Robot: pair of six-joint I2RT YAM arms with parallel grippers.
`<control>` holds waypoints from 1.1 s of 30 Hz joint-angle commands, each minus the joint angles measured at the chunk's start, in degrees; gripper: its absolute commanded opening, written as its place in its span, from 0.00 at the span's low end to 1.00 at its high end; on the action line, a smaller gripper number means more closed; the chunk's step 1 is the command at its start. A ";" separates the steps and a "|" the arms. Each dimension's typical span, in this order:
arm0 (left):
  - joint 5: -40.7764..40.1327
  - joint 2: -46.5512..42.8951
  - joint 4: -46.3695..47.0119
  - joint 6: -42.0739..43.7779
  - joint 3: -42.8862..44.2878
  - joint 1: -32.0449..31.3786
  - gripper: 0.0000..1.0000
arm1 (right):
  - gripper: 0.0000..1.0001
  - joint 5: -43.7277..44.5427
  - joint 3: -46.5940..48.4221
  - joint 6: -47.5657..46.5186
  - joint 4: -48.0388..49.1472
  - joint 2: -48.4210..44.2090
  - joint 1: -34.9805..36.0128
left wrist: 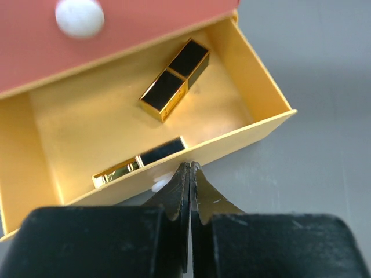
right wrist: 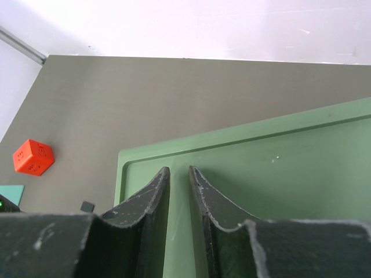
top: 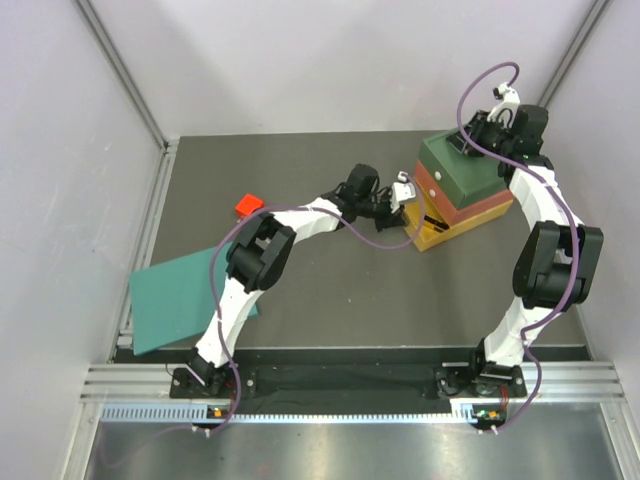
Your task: Organize the makeup
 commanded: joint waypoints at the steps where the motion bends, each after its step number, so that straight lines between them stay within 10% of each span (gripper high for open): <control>1: 2.34 2.81 6.97 -5.08 6.34 -1.12 0.00 | 0.22 2.45 -7.52 -1.07 -23.86 7.08 -0.05; 19: -0.47 17.31 31.23 -26.36 19.10 -3.76 0.00 | 0.22 1.92 -7.78 -0.98 -24.04 5.77 -0.05; 29: -3.37 1.52 38.79 -27.59 0.47 0.54 0.01 | 0.22 2.27 -7.35 -0.80 -24.56 3.31 -0.14; 33: -6.00 -5.87 34.06 -26.98 -3.66 3.62 0.31 | 0.22 2.36 -5.68 -0.63 -25.71 1.02 -0.23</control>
